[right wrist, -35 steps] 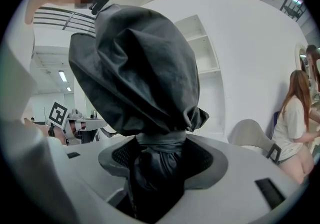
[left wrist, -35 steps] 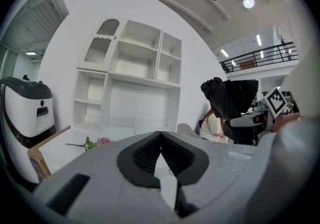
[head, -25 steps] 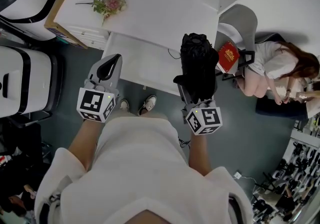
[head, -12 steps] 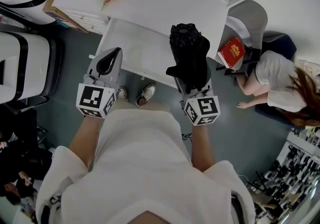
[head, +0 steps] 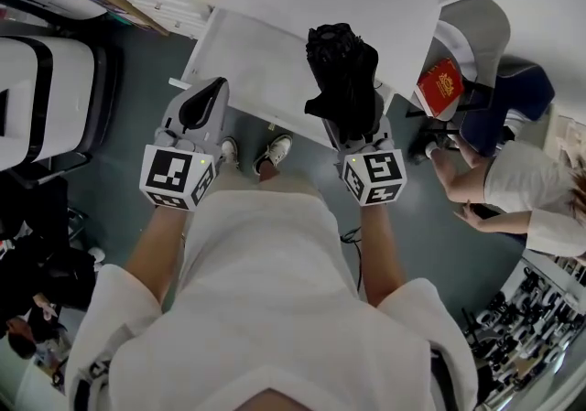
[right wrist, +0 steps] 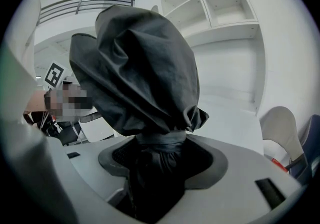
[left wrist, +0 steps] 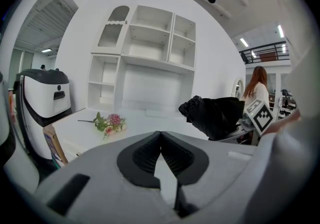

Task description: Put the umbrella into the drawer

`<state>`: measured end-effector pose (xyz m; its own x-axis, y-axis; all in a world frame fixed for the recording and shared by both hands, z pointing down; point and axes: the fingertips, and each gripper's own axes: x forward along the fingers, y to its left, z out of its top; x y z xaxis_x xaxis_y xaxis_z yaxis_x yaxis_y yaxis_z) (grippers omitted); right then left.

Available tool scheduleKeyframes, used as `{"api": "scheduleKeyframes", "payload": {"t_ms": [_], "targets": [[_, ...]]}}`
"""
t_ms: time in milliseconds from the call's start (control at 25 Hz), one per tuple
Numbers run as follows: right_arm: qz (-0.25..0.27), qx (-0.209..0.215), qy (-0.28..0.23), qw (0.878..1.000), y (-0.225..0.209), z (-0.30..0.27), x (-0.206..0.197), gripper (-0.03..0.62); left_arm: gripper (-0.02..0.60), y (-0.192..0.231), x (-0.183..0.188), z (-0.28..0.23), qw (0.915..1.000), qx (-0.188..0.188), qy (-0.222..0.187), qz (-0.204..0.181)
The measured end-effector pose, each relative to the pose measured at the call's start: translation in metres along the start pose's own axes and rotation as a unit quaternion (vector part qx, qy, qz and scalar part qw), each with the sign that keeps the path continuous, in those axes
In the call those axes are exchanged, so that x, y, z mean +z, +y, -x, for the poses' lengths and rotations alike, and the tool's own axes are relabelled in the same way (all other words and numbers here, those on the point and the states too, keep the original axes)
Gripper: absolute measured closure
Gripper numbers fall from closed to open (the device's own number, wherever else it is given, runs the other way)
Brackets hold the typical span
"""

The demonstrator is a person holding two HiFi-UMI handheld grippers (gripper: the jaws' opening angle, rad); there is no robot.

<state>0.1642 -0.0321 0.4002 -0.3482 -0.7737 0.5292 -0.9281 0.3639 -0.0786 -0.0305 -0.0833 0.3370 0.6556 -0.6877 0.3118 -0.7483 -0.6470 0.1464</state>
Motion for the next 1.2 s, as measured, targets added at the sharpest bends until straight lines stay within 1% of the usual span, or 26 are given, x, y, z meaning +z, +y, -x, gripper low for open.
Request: {"api": "scheduleKeyframes", "payload": {"t_ms": [240,360,560,840,1200], "targets": [[0.017,0.032,0.039,0.999,0.006,-0.033,-0.025,0.332,0.568,0.014,-0.021,-0.005,0.9997,0.013,0.017,0.011],[0.031,0.043,0.052,0.997,0.005,-0.049,-0.036,0.332,0.568,0.014,-0.028,-0.015,0.9997,0.011,0.020,0.011],[0.058,0.064,0.087,0.992,0.013,-0.076,-0.059,0.332,0.568,0.021,-0.047,-0.022,0.9992,0.008,0.034,0.018],[0.087,0.082,0.120,0.986,0.013,-0.104,-0.086,0.332,0.568,0.023,-0.067,-0.037,0.9987,0.002,0.046,0.024],[0.108,0.095,0.146,0.979,0.018,-0.133,-0.109,0.331,0.568,0.029,-0.093,-0.035,0.9969,0.007,0.068,0.038]]}}
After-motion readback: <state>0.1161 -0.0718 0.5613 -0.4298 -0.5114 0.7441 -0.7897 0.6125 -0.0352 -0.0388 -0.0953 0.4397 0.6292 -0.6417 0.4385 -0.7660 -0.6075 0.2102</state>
